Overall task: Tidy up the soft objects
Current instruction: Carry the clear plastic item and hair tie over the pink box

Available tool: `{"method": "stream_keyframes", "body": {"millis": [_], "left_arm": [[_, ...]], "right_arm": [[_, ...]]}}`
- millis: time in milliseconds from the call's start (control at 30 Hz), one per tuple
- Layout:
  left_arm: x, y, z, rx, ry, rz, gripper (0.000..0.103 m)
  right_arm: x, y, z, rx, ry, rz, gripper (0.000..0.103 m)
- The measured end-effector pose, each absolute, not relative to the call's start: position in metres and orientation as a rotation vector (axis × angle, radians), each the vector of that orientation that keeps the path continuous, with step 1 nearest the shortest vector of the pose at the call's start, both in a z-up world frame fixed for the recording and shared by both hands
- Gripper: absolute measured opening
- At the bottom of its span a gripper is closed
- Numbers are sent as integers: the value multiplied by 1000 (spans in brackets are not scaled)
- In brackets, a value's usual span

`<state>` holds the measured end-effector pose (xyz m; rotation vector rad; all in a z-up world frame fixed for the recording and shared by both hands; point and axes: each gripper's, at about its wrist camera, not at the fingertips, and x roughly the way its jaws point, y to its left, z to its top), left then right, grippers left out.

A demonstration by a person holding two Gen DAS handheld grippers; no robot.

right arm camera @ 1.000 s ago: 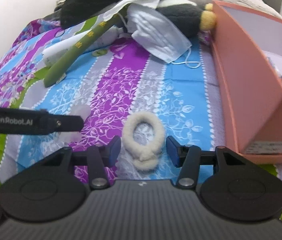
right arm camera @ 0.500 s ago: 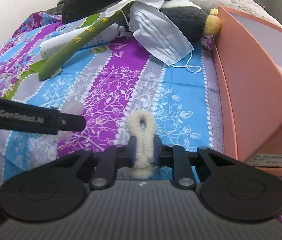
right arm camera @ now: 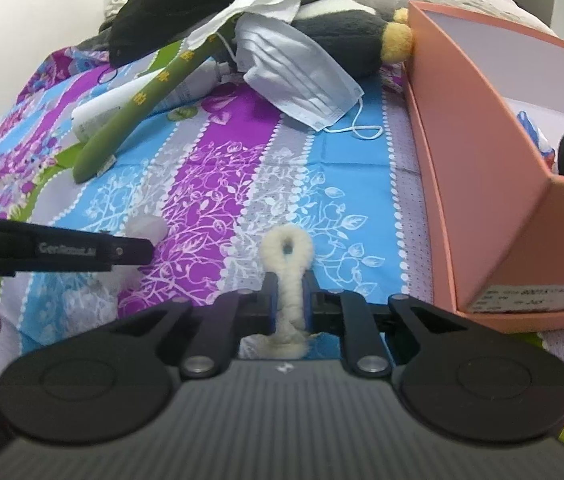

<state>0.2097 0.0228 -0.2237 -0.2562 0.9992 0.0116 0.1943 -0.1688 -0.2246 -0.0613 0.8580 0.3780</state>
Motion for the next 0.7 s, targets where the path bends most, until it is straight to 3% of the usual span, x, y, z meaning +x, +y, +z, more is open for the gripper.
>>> {"method": "stream_keyframes", "body": {"millis": [700], "left_arm": [[198, -13, -111, -201, 844, -145, 19]], "right_arm": [[177, -209, -136, 77, 672, 352, 13]]}}
